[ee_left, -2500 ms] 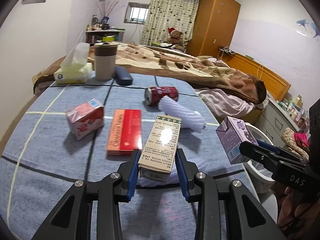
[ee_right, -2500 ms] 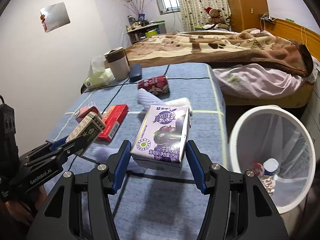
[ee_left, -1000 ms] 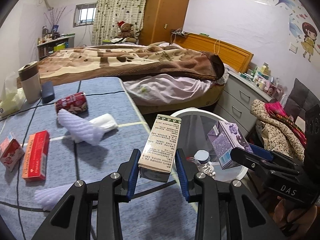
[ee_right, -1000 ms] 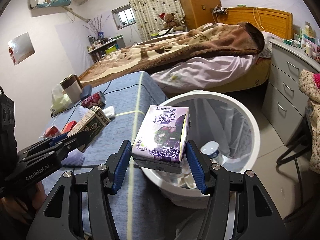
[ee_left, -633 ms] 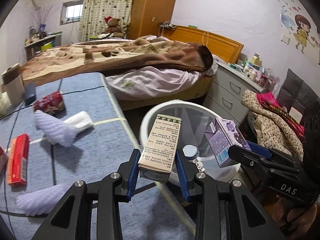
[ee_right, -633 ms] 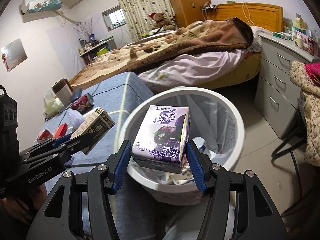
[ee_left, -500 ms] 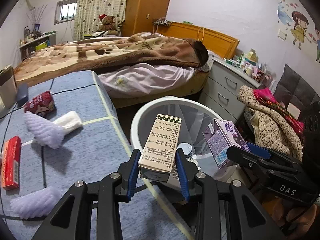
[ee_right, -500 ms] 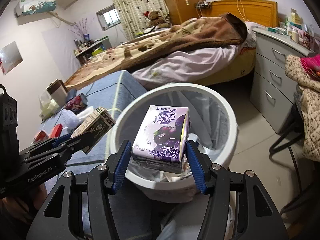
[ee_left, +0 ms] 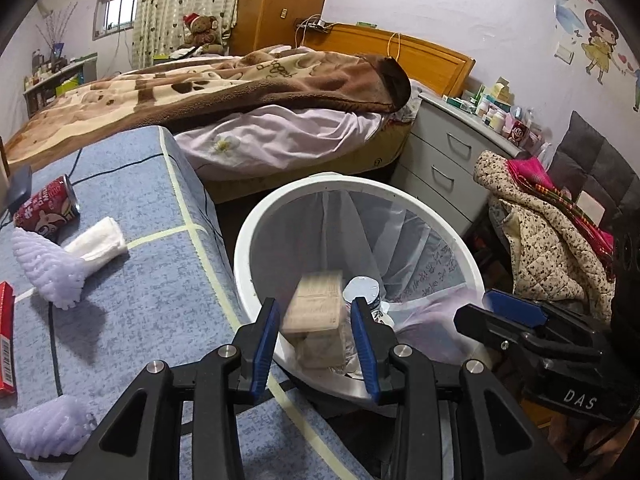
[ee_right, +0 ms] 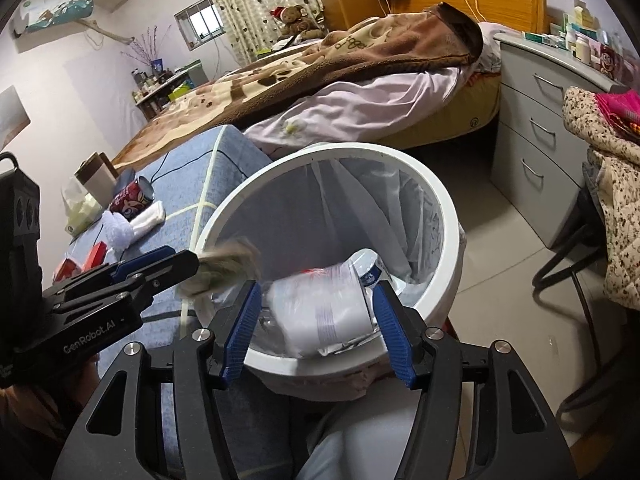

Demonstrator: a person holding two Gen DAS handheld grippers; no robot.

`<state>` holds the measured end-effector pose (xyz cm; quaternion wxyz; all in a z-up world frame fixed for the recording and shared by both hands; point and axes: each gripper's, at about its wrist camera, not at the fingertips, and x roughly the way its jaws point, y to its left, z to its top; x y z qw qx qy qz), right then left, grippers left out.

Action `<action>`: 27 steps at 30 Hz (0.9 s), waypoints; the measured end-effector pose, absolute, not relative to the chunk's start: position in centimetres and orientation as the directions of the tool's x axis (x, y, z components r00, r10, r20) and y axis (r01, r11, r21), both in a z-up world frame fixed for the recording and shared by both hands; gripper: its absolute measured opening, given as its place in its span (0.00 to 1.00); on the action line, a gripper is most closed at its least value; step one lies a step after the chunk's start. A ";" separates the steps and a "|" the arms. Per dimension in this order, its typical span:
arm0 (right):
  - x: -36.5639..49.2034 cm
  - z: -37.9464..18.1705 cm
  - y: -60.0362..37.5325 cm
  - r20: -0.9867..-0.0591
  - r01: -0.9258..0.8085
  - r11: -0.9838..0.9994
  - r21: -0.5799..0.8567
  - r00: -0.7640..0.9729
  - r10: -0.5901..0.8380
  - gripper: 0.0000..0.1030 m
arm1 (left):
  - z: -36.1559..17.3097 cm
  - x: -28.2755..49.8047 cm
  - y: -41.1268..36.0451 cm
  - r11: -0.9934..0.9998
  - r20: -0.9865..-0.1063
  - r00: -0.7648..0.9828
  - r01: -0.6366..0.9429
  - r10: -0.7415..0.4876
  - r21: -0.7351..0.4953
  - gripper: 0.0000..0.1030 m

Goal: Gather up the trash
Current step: 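Carry box and carton over the wastebasket and open both tools to drop them, then move both open tools back over the table toward the pink carton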

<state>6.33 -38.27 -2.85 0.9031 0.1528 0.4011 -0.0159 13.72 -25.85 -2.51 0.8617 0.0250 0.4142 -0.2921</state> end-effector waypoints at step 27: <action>6.4 -0.3 -33.5 -0.670 -0.032 0.969 0.245 0.717 0.193 0.61 | -0.5 10.3 -16.9 0.888 -0.684 0.583 0.399 -0.438 -0.228 0.44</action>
